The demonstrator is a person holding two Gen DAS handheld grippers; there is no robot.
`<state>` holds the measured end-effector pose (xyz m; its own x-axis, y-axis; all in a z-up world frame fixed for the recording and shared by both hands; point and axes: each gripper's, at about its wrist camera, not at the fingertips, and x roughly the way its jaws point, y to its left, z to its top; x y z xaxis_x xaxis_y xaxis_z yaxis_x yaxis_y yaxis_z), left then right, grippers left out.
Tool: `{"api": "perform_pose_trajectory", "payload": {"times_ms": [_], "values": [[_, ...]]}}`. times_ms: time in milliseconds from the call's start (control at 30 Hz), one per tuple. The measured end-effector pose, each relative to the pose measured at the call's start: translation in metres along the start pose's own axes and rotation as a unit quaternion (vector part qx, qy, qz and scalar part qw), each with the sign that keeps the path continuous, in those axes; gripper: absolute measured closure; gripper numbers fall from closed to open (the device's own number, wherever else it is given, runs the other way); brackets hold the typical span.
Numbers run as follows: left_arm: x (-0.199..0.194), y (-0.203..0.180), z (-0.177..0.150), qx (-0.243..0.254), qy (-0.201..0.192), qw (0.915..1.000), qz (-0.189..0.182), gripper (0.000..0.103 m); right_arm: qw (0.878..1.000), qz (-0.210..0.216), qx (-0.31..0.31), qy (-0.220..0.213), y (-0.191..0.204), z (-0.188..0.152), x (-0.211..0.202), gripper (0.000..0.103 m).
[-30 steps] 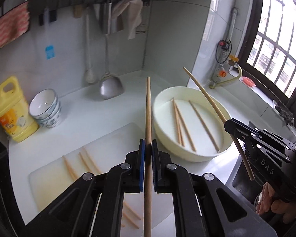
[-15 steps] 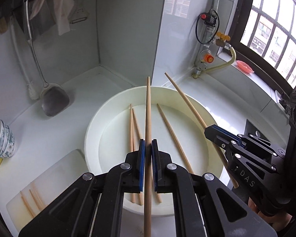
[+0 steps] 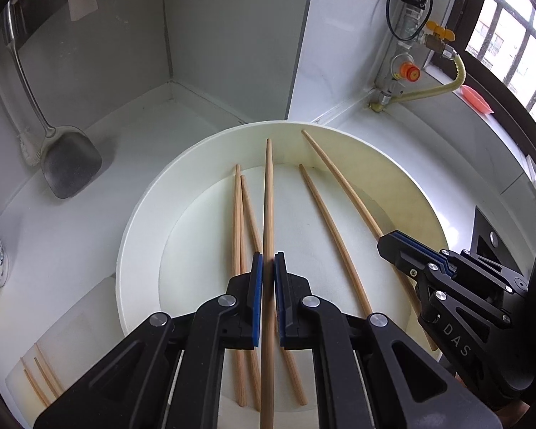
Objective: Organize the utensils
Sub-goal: 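Lift and carry both held chopsticks over the basin, then open the left gripper into the basin while the right gripper opens too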
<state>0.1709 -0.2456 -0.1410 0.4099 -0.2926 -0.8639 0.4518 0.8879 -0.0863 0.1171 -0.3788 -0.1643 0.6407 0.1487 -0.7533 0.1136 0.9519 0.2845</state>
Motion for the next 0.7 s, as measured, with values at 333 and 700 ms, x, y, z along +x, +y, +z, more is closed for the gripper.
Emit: {"api": "perform_pose_trajectory", "payload": {"times_ms": [333, 700], "values": [[0.011, -0.002, 0.003, 0.004, 0.011, 0.9999, 0.010, 0.095, 1.000, 0.000, 0.002, 0.006, -0.002, 0.000, 0.003, 0.096], [-0.021, 0.017, 0.002, -0.033, -0.039, 0.9969, 0.060, 0.023, 1.000, -0.017, 0.010, -0.020, -0.007, 0.002, -0.017, 0.080]]}}
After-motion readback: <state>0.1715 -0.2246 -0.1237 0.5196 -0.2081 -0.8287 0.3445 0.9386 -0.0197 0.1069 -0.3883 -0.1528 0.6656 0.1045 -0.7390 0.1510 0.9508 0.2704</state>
